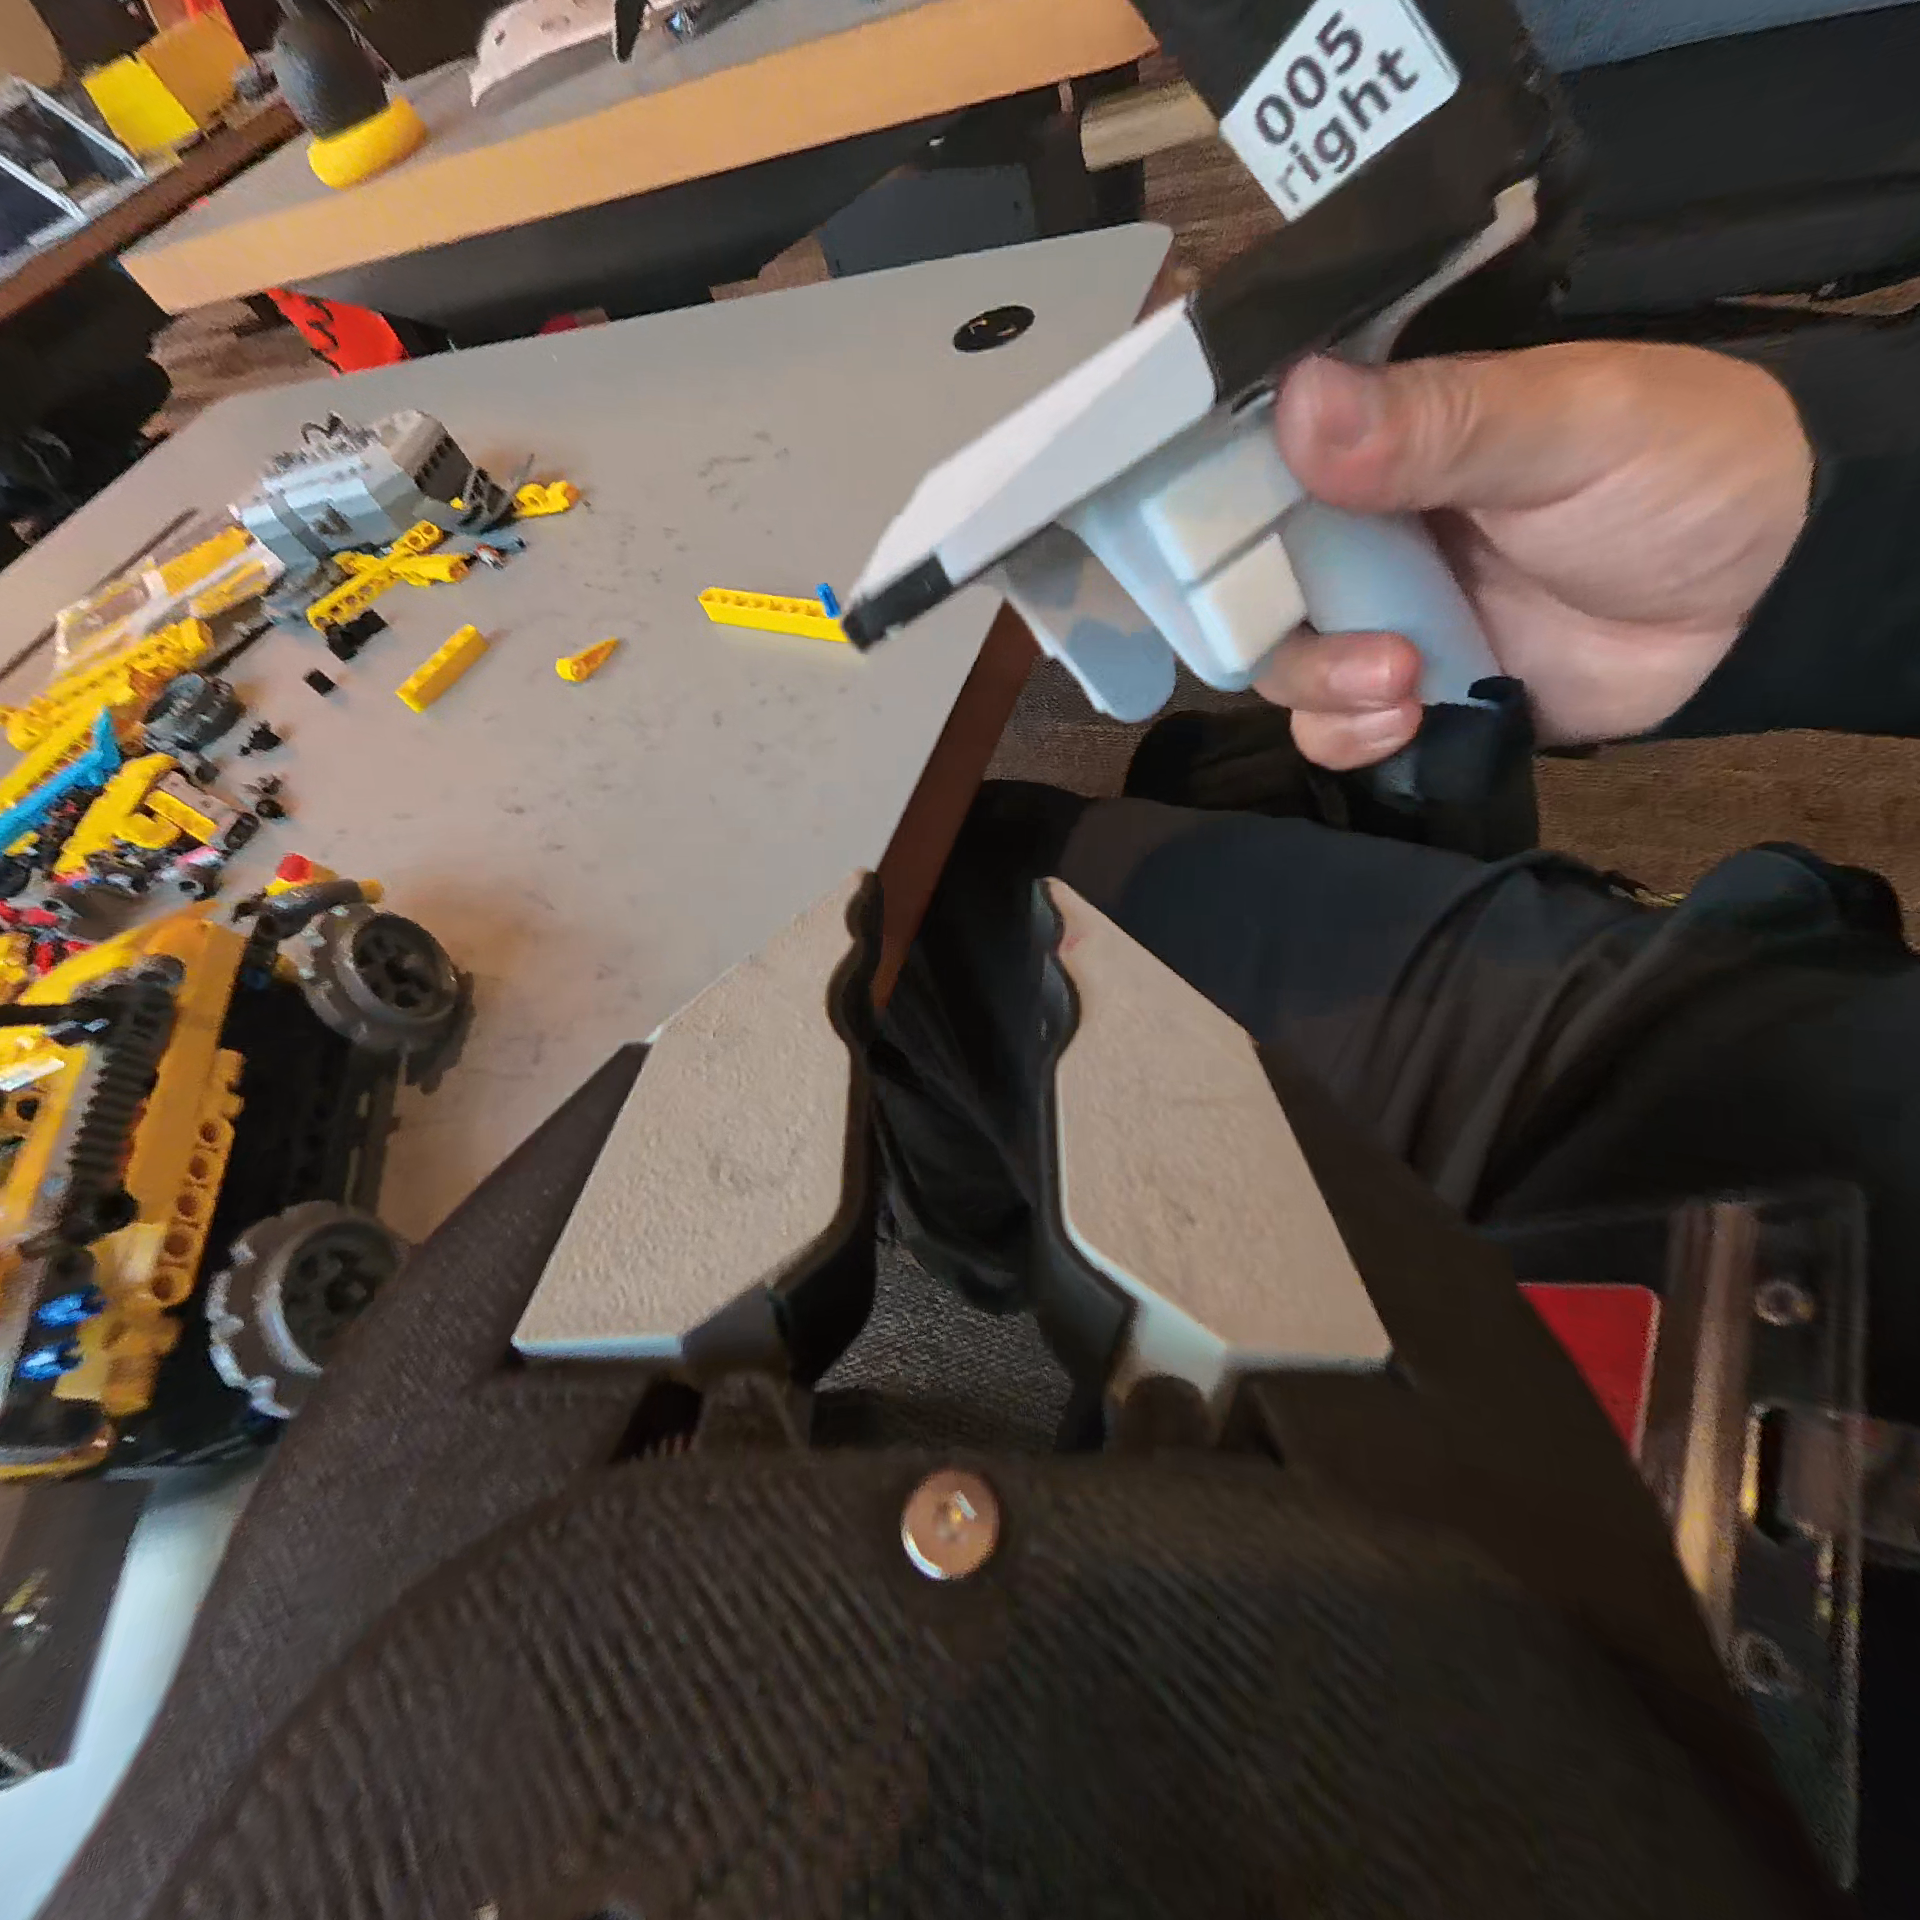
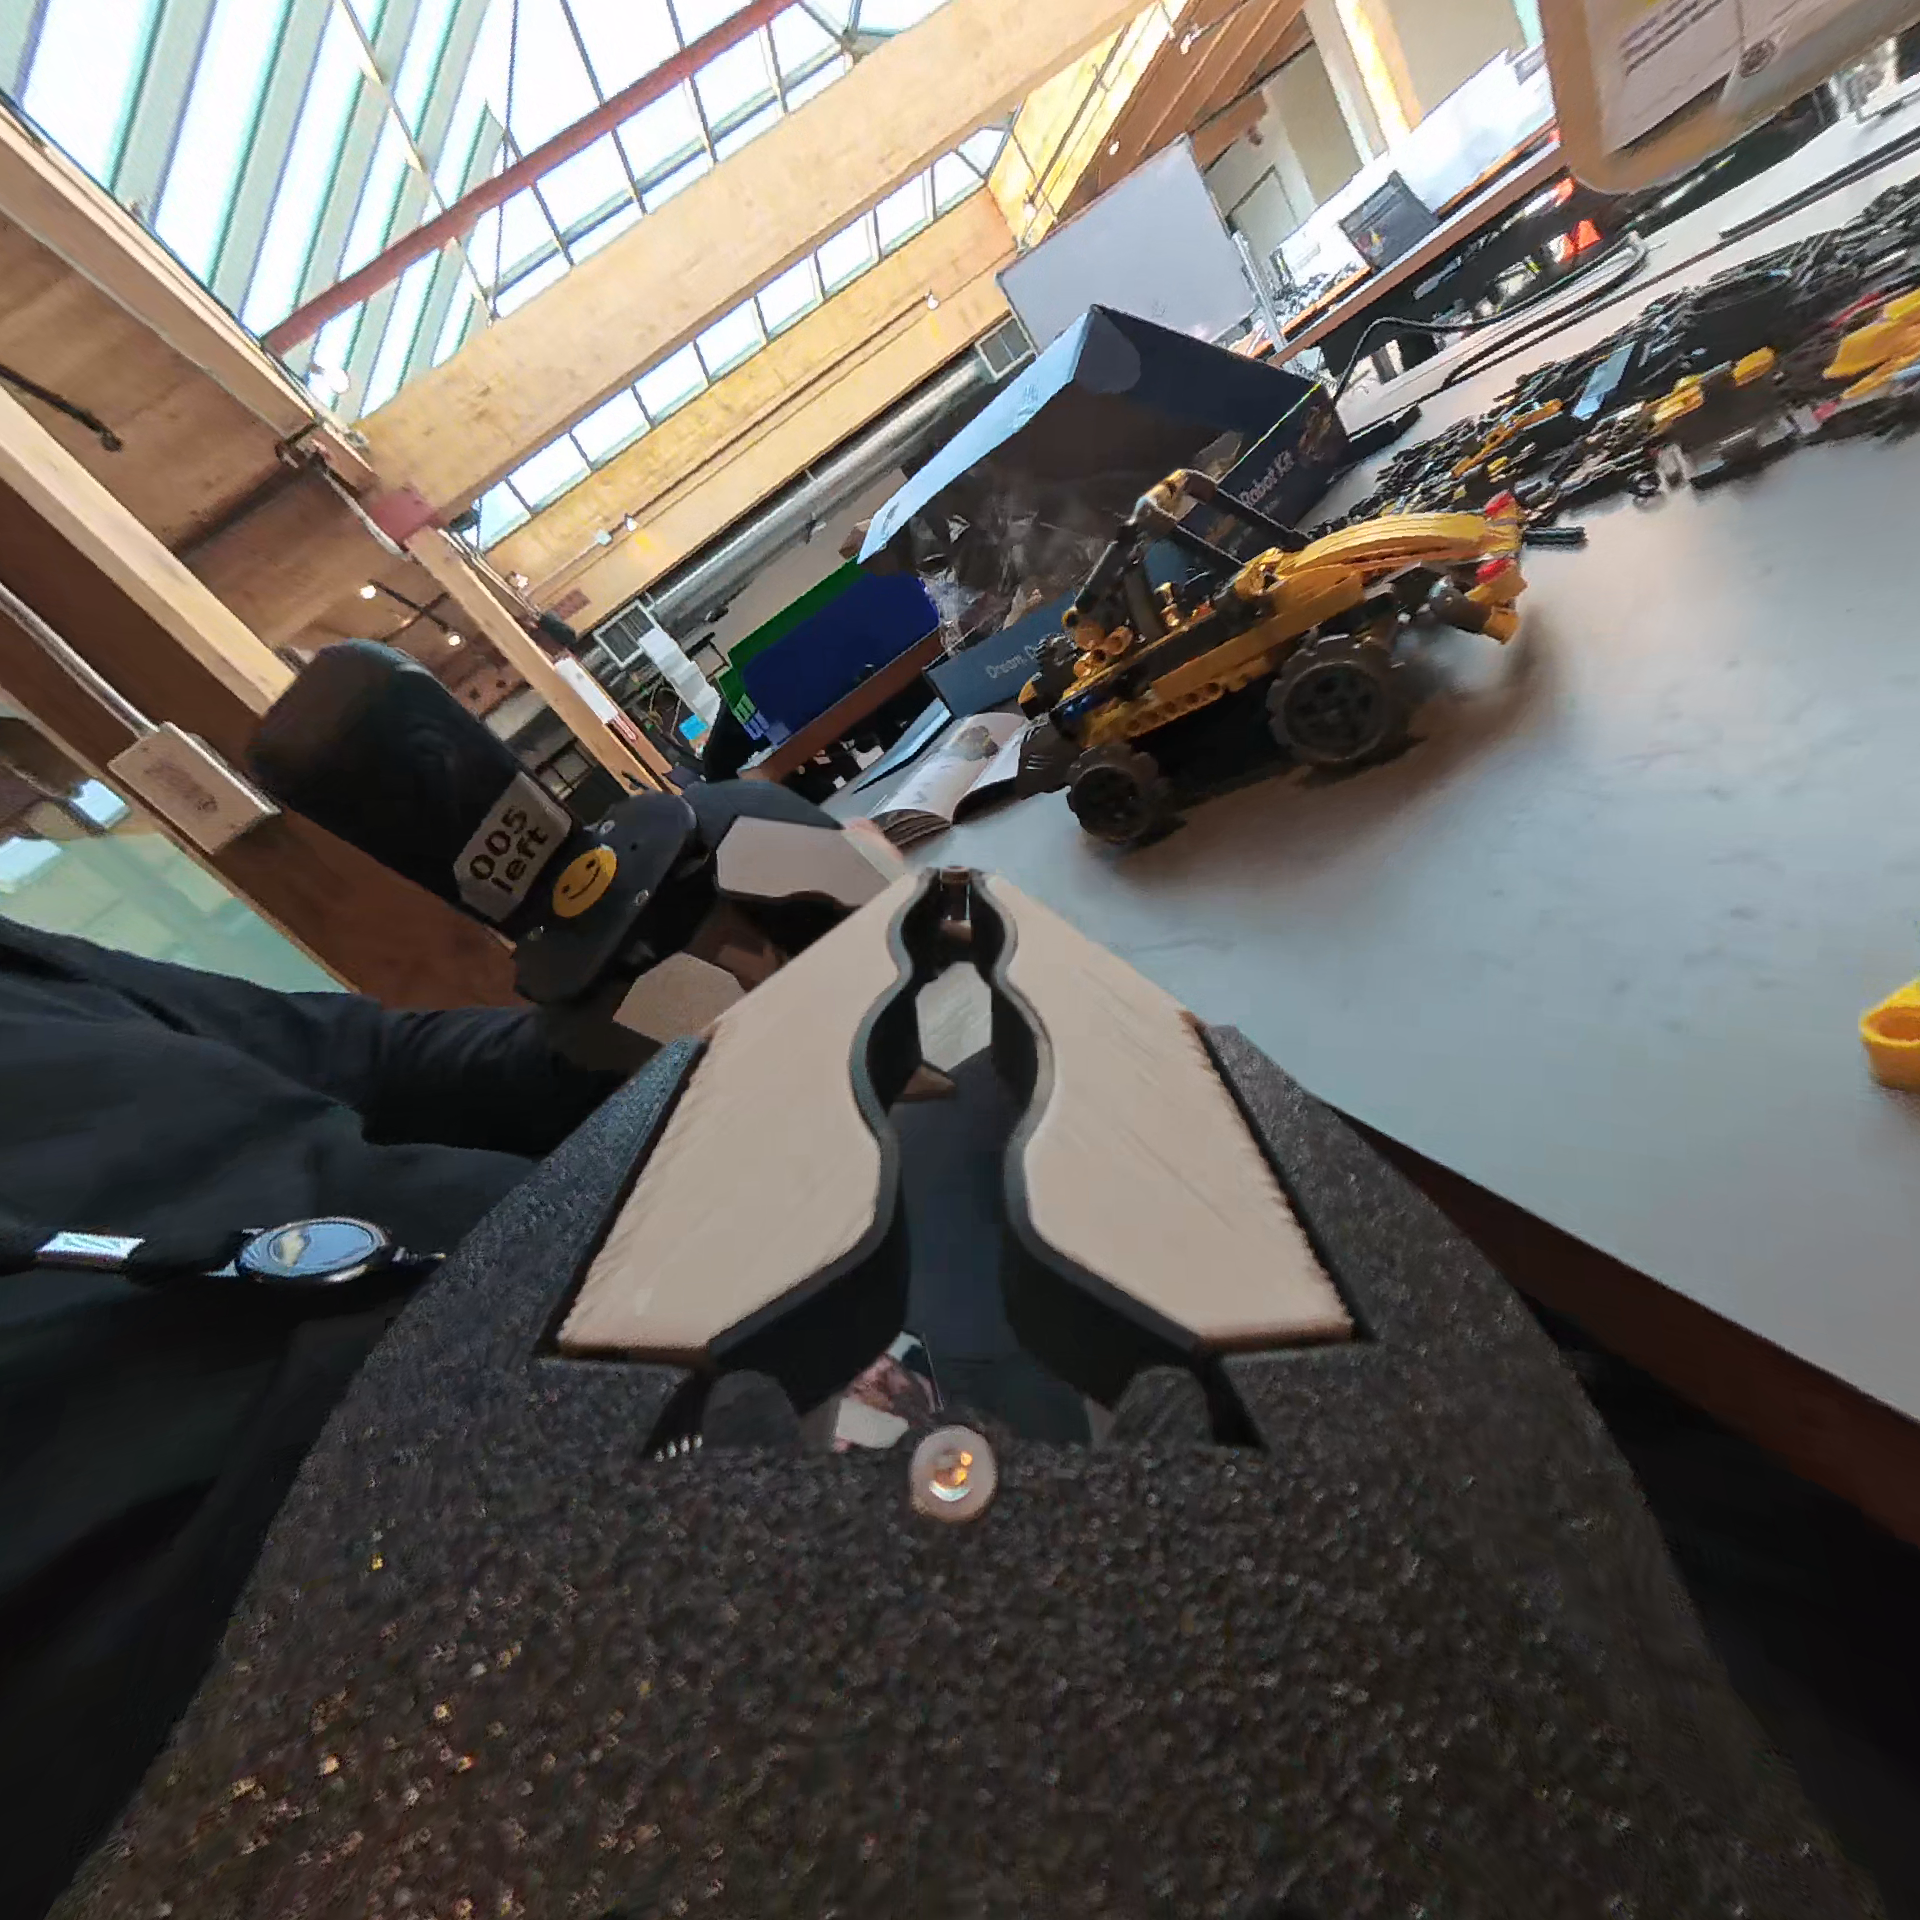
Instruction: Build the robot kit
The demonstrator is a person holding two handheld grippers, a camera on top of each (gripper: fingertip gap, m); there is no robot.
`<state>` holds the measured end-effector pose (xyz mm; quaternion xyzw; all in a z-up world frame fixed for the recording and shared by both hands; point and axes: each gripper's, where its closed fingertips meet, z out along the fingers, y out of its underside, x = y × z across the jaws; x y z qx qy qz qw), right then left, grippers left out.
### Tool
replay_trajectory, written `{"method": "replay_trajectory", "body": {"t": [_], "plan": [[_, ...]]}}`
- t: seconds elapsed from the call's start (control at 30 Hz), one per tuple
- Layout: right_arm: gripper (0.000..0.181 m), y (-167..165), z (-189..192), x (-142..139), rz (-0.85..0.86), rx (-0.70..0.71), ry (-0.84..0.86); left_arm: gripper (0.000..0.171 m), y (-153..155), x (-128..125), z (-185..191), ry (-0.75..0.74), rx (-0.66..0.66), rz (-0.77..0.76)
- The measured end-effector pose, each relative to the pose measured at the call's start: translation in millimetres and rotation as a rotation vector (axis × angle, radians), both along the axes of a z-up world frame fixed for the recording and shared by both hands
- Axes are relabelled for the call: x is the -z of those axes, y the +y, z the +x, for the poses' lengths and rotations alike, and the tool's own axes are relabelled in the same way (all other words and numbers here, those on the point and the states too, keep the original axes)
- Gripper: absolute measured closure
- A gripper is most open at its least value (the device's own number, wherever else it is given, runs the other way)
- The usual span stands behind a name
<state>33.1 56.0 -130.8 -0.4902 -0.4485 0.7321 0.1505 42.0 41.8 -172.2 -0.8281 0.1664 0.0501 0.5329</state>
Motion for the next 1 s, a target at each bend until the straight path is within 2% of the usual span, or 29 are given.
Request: {"method": "replay_trajectory", "body": {"t": [0.13,0.3,0.47,0.6,0.73,1.0], "plan": [[0.176,0.5,-2.7,2.1,0.033,-0.027,0.0,0.149,1.1,-5.2,-10.5,0.041,0.023,-0.005],[0.176,4.0,-7.6,-0.4,-0.035,-0.086,0.004,0.149,8.7,-10.2,-26.2,0.089,0.048,-0.009],[0.176,-4.1,-6.5,-0.7,-0.218,-0.234,-0.024,0.147,20.6,-25.1,-20.0,0.215,0.142,0.045],[0.176,-10.5,-3.1,-5.2,-0.355,-0.334,-0.022,0.152,24.7,-29.0,-12.7,0.3,0.201,0.05],[0.176,-13.1,0.1,-3.9,-0.391,-0.36,-0.035,0.161,22.7,-32.1,-2.6,0.302,0.25,0.064],[0.176,-15.7,7.1,-5.0,-0.459,-0.378,-0.044,0.164,19.7,-32.3,5.3,0.385,0.279,0.069]]}}
